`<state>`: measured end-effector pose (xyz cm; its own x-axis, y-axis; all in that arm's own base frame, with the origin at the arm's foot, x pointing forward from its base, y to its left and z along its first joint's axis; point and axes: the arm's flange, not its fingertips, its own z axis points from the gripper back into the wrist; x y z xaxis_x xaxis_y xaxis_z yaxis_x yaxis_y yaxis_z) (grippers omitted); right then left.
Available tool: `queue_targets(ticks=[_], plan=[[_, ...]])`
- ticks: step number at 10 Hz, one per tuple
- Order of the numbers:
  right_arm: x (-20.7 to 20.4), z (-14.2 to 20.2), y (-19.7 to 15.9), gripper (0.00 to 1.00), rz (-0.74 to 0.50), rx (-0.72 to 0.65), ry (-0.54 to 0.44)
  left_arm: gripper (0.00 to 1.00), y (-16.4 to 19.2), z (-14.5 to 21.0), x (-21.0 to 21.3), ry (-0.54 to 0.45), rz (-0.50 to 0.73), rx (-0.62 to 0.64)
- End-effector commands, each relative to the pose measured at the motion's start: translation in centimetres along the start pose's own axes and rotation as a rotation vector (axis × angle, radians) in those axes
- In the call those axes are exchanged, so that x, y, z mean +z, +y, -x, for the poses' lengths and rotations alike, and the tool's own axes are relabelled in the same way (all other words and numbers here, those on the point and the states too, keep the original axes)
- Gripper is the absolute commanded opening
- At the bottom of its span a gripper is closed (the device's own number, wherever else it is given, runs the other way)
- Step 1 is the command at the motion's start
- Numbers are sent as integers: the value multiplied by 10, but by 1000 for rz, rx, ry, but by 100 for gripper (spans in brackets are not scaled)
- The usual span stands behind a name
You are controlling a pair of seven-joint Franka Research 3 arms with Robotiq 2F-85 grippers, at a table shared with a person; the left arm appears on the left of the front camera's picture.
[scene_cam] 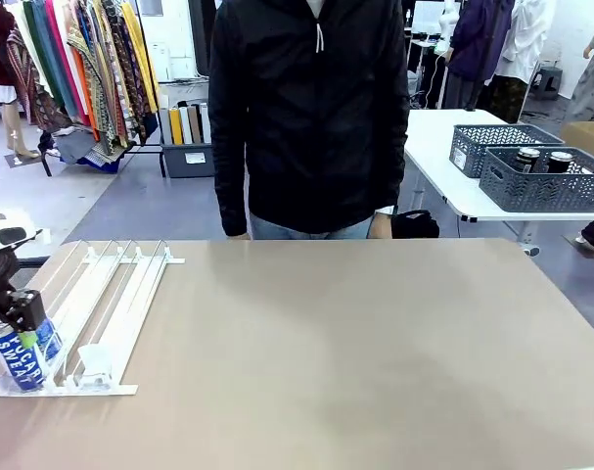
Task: Retrieve and store the cans from the dispenser.
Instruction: Pick up one can from the Automatic Can Dispenser and place it in the middle of the table.
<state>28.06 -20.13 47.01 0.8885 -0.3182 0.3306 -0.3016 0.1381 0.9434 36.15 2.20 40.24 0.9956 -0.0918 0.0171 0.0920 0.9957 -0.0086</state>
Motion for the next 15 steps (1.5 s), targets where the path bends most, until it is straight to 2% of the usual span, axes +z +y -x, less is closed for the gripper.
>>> queue_targets(ticks=[1, 3, 5, 7, 9, 10, 11, 12, 15], plan=[[1, -2, 2, 100, -11, 23, -4, 0, -7, 66, -9, -19, -19, 31], [1, -2, 2, 100, -11, 23, -4, 0, -3, 78, 62, -102, 3, 37], [1, -2, 2, 100, -11, 23, -4, 0, -7, 100, 142, -180, 112, 56], [1, -2, 2, 100, -11, 23, -4, 0, -7, 126, 198, -189, 227, 48], [1, -2, 2, 100, -11, 23, -4, 0, 12, 144, 243, -316, 344, 83], [1, -2, 2, 100, -11, 23, -4, 0, 24, 147, 252, -387, 383, 124], [1, -2, 2, 100, -11, 23, -4, 0, 35, 146, 252, -399, 426, 171], [1, -2, 2, 100, -11, 23, -4, 0, 16, 157, 250, -322, 323, 83], [1, -2, 2, 100, -11, 23, -4, 0, 16, 157, 250, -322, 323, 83]])
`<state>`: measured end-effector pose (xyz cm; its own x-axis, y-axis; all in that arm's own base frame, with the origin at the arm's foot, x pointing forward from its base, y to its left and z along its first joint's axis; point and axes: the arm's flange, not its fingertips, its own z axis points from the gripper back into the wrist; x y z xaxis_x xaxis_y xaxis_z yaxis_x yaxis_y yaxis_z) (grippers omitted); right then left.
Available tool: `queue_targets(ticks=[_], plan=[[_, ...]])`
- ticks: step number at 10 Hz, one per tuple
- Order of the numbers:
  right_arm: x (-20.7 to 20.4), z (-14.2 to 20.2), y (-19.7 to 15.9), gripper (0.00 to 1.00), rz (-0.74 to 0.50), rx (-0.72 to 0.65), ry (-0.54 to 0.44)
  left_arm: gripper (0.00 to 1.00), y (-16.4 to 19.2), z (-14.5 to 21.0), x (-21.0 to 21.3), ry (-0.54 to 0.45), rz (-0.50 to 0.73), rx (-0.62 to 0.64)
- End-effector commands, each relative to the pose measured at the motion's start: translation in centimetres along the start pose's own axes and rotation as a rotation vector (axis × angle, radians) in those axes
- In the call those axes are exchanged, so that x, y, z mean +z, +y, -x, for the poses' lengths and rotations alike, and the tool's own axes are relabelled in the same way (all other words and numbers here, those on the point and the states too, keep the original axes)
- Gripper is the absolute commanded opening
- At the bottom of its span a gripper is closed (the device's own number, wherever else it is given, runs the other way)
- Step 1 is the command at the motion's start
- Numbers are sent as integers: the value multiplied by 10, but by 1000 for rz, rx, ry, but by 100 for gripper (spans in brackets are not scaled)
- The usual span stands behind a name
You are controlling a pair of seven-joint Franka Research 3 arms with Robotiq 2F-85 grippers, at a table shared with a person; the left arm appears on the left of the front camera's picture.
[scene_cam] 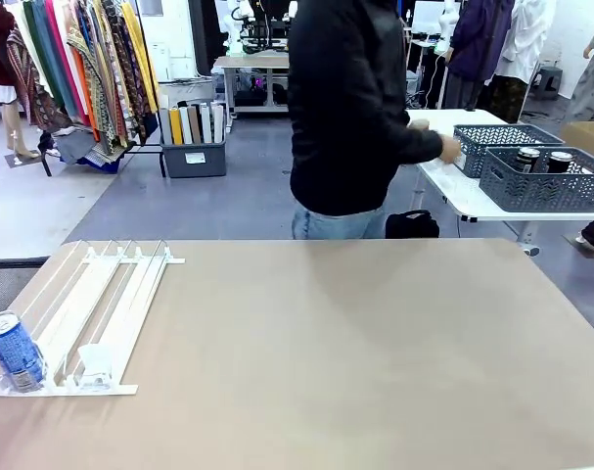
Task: Retrieve and store the cans from the dispenser.
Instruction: Pick up one can from the Automatic Can Dispenser and place it in the middle of the table.
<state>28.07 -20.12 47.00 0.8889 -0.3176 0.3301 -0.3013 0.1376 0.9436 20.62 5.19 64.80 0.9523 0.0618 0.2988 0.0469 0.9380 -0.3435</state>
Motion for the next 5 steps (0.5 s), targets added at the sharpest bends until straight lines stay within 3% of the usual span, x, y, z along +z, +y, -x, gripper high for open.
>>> queue_targets(ticks=[1, 2, 3, 5], plan=[[1, -2, 2, 100, -11, 24, -4, 0, 2, 3, 3, -8, -5, -19], [1, -2, 2, 100, -11, 24, -4, 0, 0, 0, 0, 0, 0, 0], [1, -2, 2, 100, -11, 24, -4, 0, -25, -7, -9, 56, -63, 9], [1, -2, 2, 100, -11, 24, -4, 0, -110, -56, -50, 191, -120, -210]])
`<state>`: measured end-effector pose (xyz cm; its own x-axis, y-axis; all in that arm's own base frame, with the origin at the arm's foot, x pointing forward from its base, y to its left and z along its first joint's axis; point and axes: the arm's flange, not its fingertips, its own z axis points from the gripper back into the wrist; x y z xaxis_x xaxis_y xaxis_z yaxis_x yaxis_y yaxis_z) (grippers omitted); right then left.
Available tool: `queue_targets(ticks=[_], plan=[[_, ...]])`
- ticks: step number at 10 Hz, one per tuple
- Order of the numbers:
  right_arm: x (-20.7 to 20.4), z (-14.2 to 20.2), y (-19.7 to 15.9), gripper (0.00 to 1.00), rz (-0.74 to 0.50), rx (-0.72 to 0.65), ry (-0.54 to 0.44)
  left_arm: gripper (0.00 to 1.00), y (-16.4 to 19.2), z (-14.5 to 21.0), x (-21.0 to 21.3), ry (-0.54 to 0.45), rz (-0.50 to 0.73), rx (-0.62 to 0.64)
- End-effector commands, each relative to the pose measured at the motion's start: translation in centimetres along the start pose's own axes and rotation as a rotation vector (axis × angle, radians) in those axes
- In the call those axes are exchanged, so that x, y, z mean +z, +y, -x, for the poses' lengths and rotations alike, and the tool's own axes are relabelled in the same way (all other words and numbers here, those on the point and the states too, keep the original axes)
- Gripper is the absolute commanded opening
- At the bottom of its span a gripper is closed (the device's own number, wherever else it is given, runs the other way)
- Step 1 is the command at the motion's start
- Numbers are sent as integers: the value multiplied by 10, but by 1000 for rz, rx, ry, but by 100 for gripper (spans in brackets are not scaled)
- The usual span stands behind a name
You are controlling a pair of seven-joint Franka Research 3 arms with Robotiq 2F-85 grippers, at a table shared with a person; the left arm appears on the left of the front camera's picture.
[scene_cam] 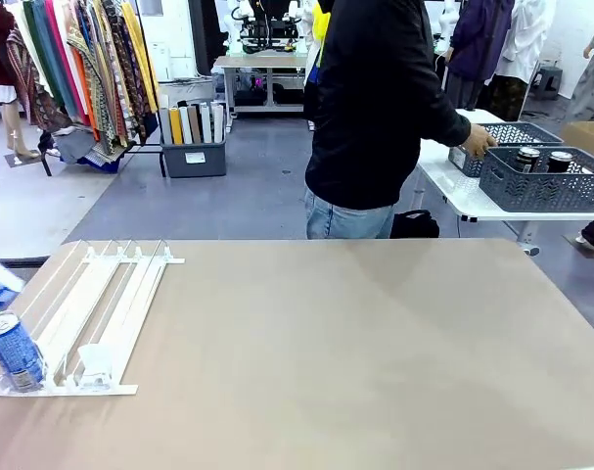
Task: Retrieve and store the cans from the dispenser.
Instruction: Pick up one can from the Automatic Can Dispenser and place it in the middle of the table.
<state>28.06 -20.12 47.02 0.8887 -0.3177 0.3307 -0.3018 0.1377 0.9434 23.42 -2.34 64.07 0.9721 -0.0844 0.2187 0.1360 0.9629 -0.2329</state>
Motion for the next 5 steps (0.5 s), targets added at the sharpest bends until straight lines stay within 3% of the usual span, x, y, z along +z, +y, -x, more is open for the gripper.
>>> queue_targets(ticks=[1, 3, 5], plan=[[1, -2, 2, 100, -11, 23, -4, 0, -81, -78, -25, 107, -40, -170], [1, -2, 2, 100, -11, 23, -4, 0, -168, -134, -78, 132, -59, -250], [1, -2, 2, 100, -11, 23, -4, 0, -253, -160, -168, 33, -150, -246]])
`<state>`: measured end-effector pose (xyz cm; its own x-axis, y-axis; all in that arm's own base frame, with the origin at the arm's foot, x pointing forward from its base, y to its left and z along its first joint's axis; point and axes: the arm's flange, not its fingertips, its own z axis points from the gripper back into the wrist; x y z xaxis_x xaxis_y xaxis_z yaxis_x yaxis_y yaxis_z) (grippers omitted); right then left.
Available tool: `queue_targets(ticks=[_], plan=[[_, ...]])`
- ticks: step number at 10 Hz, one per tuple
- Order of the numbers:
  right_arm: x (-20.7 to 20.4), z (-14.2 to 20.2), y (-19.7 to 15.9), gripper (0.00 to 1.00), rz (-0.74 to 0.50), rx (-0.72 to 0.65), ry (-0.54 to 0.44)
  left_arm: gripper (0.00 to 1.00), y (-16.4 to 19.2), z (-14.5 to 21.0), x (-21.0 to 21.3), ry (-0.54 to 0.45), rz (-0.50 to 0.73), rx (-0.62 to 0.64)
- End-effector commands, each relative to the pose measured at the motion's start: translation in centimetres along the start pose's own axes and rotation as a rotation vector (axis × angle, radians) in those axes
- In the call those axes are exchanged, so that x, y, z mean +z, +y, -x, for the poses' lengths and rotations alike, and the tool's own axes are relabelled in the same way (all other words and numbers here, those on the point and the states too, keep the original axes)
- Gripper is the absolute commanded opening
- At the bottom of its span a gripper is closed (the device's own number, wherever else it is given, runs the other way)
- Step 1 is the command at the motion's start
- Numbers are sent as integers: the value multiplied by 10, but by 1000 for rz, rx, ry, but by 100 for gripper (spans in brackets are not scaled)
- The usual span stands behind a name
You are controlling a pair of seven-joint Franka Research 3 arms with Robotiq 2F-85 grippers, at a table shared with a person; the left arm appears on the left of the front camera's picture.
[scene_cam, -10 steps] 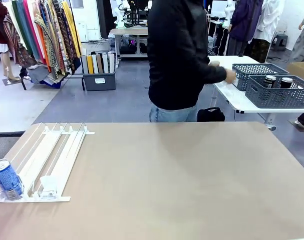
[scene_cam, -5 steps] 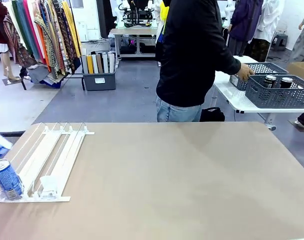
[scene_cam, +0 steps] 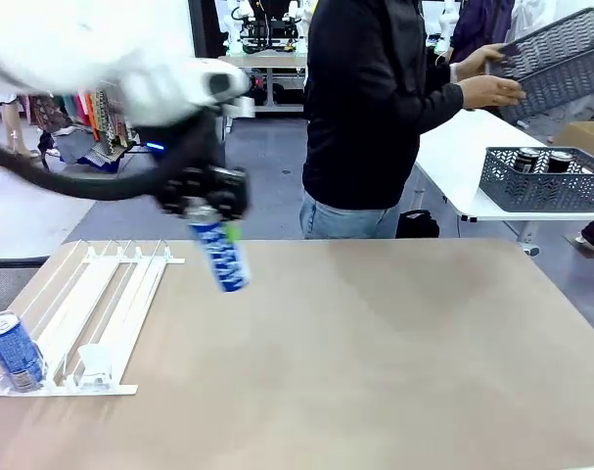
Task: Retrieve and store the cans from the dispenser.
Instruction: Pick up one can from the Automatic Can Dispenser and place it in the middle of the table.
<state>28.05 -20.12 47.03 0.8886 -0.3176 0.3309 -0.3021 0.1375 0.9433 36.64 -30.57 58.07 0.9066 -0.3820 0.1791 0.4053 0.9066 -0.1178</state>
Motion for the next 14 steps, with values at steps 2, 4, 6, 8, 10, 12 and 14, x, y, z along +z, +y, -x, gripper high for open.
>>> queue_targets(ticks=[2, 4, 6, 8, 10, 12, 14], plan=[[1, -2, 2, 100, -11, 23, -4, 0, -52, -52, -78, -45, -102, -18], [1, -2, 2, 100, -11, 23, -4, 0, -63, -75, -132, 23, -9, -157], [1, -2, 2, 100, -11, 23, -4, 0, -56, -79, -169, 75, 10, -197], [1, -2, 2, 100, -11, 23, -4, 0, -59, -77, -179, 109, 30, -209], [1, -2, 2, 100, -11, 23, -4, 0, -58, -78, -189, 138, 38, -205], [1, -2, 2, 100, -11, 23, -4, 0, -58, -75, -199, 158, 24, -211], [1, -2, 2, 100, -11, 23, -4, 32, -58, -75, -199, 157, 15, -212]])
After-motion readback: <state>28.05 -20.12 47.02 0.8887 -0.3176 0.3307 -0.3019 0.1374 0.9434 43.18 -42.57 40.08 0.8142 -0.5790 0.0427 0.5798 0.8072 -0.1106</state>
